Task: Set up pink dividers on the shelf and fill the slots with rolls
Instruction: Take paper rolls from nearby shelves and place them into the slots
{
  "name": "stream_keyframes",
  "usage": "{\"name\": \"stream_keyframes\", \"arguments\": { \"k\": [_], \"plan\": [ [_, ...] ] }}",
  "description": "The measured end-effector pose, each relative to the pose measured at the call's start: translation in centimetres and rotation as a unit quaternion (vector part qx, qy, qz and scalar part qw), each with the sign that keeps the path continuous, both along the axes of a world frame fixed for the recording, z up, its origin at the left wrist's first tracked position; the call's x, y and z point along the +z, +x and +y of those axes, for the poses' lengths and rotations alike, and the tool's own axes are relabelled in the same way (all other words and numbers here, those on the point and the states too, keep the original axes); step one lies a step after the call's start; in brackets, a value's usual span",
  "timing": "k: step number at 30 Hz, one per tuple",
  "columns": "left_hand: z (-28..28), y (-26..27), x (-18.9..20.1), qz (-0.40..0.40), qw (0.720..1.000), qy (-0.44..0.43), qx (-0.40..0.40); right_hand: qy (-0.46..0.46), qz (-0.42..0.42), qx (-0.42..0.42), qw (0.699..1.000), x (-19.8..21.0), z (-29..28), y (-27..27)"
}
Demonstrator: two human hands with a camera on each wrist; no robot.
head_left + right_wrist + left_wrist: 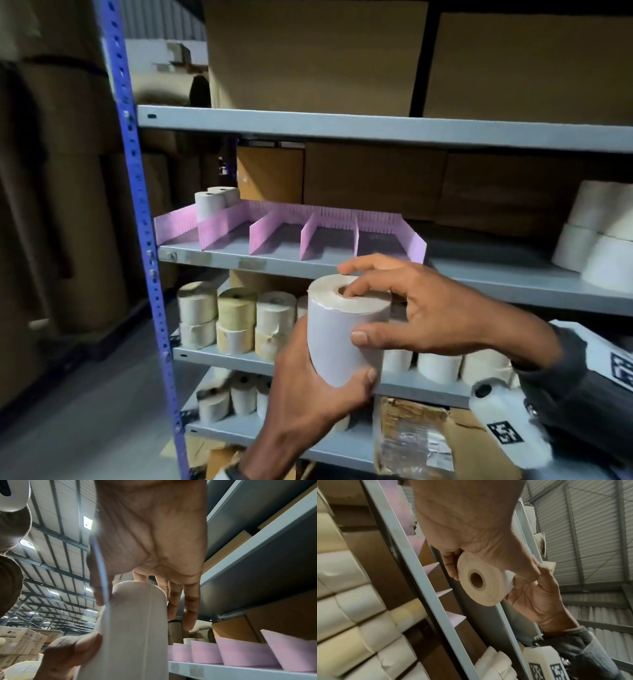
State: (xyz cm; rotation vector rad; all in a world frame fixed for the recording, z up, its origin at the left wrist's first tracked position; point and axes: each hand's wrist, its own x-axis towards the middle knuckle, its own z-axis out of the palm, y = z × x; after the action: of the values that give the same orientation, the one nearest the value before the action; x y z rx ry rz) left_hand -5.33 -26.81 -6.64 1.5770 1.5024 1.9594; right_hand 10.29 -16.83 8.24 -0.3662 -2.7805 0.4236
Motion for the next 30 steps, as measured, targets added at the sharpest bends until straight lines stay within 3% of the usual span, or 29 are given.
{"name": "stream_keyframes", "arguments": {
  "k": [8,12,15,18,23,30],
  "plan": [
    [-5.0,-12.7,-0.8,0.001,0.999,-0.009,0.038,-0.026,0.035,0.071,0.997,-0.9,-3.6,-13.7],
    [-6.3,-18.2,-0.8,0.022,0.997,-0.005,0.068,-0.009,0.050,0.064,0.997,-1.1,-4.4,-19.6],
    [-6.8,-20.2,-1.2,0.076,0.983,-0.022,0.168,-0.001,0.060,0.029,0.998,-1.3,-4.2,-23.0],
    [-7.0,-20.8,-1.6,0.161,0.963,-0.006,0.216,0.024,0.056,-0.013,0.998,-1.2,-3.3,-25.7],
    [-5.2,-21.8,-1.8,0.286,0.934,-0.047,0.208,0.072,0.043,-0.076,0.994,-0.4,-1.5,-29.3],
    [-0.3,-25.0,-1.5,0.322,0.920,-0.068,0.212,0.098,0.054,-0.109,0.988,0.8,2.4,-33.0]
  ]
}}
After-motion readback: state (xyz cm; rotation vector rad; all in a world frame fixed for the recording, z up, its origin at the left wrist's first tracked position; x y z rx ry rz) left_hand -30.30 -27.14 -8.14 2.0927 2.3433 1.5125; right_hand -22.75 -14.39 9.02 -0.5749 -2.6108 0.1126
